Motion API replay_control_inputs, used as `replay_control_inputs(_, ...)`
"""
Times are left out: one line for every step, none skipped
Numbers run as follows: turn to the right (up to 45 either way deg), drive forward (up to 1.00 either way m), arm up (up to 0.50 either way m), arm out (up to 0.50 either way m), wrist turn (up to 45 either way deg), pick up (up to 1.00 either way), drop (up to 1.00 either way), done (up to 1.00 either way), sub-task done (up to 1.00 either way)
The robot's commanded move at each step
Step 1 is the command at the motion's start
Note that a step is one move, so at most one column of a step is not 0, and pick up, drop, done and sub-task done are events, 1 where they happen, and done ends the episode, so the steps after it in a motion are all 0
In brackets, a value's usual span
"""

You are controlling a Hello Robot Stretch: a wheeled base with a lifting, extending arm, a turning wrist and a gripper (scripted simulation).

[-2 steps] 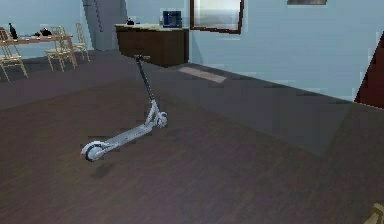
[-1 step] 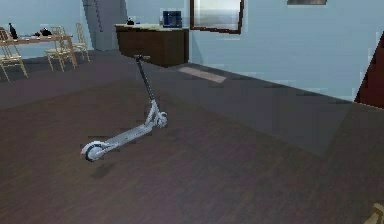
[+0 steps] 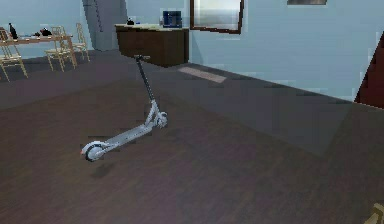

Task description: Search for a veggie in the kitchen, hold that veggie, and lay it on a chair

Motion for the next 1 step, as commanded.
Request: replay_control_inputs(0.0,0.0,0.0,0.0,0.0,0.0,0.0,1.0,0.0)
